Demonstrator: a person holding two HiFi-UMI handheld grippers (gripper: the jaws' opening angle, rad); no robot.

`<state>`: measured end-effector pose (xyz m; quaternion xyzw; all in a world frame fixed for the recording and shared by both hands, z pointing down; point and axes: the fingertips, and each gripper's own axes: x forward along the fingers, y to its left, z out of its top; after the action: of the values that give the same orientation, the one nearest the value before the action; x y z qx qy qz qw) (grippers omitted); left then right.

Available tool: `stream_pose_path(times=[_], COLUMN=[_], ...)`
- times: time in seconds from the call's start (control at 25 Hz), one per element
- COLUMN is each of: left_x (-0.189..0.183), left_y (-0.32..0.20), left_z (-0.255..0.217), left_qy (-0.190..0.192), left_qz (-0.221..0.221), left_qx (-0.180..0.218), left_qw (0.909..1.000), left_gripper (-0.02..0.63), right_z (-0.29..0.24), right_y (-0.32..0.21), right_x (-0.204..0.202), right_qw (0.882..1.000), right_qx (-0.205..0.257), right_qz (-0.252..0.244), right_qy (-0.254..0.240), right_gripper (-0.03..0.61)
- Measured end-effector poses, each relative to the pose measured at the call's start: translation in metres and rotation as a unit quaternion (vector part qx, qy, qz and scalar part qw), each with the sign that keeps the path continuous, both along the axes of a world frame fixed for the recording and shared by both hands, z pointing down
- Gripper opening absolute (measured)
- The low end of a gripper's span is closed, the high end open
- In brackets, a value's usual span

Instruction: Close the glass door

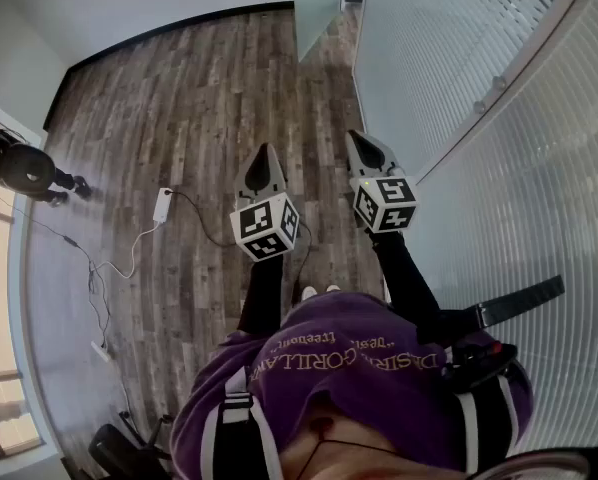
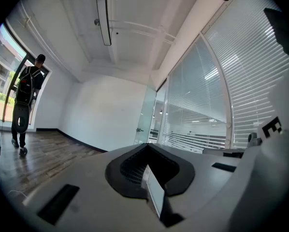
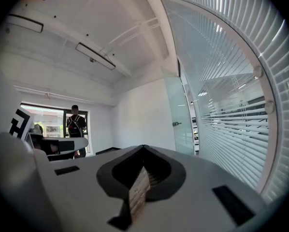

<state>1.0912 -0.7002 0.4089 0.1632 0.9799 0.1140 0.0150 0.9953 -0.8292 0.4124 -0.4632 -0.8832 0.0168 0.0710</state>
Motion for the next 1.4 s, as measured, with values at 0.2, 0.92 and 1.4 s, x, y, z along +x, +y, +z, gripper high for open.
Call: stream_pose_path(times=[0.2,0.92,1.4], left_x=[0.001,0.022,0.016], left_y=[-0.003,0.003,0.027], left_z=[-0.002,0.002,0.043], left_qy=[0.0,0.02,0.055], left_qz=[0.004,-0.007,0.007], left_qx=[-0.004,-0.031,-0.01], left_qw=[1.0,0.9993,0.9984], left_gripper=[0.002,0.002,0.002], right_z=[-0.004,0.004,0.024], right_y=[0.003,0.01,0.024], right_x=[0.004,0.014,0.016], right_qw=[1.0,1.0,1.0], right_qx=[-0.003,0.002,0.011], right_qz=[-0.006,0.005,0.02], right_qy=[-0.004,0.0,0.0], right_gripper=[-0.009,-0.009,-0.009])
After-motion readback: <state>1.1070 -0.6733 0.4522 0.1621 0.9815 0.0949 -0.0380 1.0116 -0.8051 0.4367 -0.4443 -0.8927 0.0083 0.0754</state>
